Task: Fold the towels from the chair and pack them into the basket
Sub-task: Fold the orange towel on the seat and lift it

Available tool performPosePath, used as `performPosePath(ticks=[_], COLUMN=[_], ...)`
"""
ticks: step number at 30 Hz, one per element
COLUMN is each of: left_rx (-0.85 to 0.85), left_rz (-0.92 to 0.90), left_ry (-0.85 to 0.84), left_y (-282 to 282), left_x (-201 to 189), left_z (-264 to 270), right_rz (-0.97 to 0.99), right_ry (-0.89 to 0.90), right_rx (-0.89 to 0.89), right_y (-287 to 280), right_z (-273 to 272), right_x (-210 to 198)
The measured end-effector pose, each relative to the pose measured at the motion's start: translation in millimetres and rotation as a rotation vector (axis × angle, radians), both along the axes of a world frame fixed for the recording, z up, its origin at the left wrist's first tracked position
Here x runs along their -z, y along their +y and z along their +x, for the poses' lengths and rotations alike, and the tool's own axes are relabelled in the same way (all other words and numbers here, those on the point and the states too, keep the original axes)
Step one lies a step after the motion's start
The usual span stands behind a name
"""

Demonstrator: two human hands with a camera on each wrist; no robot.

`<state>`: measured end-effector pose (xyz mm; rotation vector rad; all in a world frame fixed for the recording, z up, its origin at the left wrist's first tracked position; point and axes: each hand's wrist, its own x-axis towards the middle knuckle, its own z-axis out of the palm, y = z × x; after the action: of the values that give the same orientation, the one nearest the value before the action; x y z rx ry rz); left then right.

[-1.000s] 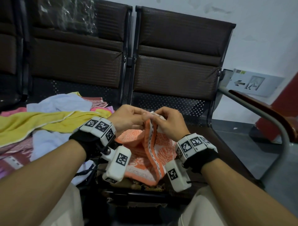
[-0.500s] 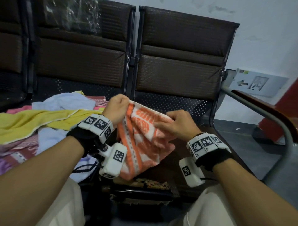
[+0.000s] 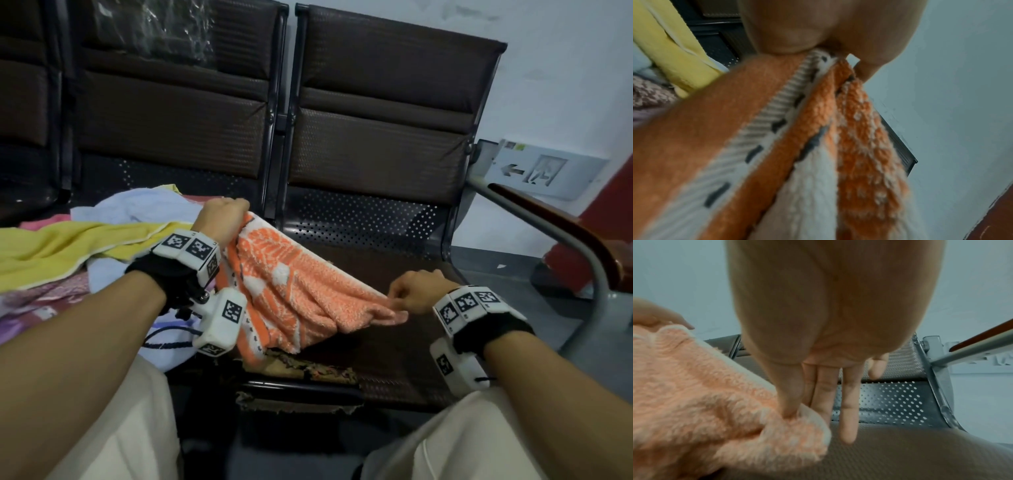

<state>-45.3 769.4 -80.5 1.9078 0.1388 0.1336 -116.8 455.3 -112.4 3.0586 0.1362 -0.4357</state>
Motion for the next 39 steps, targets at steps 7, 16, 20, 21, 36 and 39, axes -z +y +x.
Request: performPosePath(ticks=[7, 16, 20, 21, 36, 39], left_rx=[-0.013, -0.067, -0.036, -0.021, 0.107, 0.108], left_rz=[0.221, 0.225, 0.2, 0.207, 0.115, 0.07], left_ry=[-0.124, -0.248, -0.233, -0.233, -0.303, -0.351], left_y=[6, 18, 18, 17, -22, -31], left_x=[17, 23, 22, 22, -6, -27], left_z=[5, 4, 2, 2, -25, -26], right_rz=[0.045, 0.348, 0.561, 0.554, 0.864, 0.961], right_ry=[0.04, -0.027, -0.349, -0.425, -0.714, -0.804], right_rx=[0.069, 0.182, 0.292, 0.313, 0.67, 0.616], right_y=[-9, -15, -18, -18, 5, 9], right_z=[-11, -16, -11, -10, 0, 2], right_x=[0, 0, -1, -2, -41, -67])
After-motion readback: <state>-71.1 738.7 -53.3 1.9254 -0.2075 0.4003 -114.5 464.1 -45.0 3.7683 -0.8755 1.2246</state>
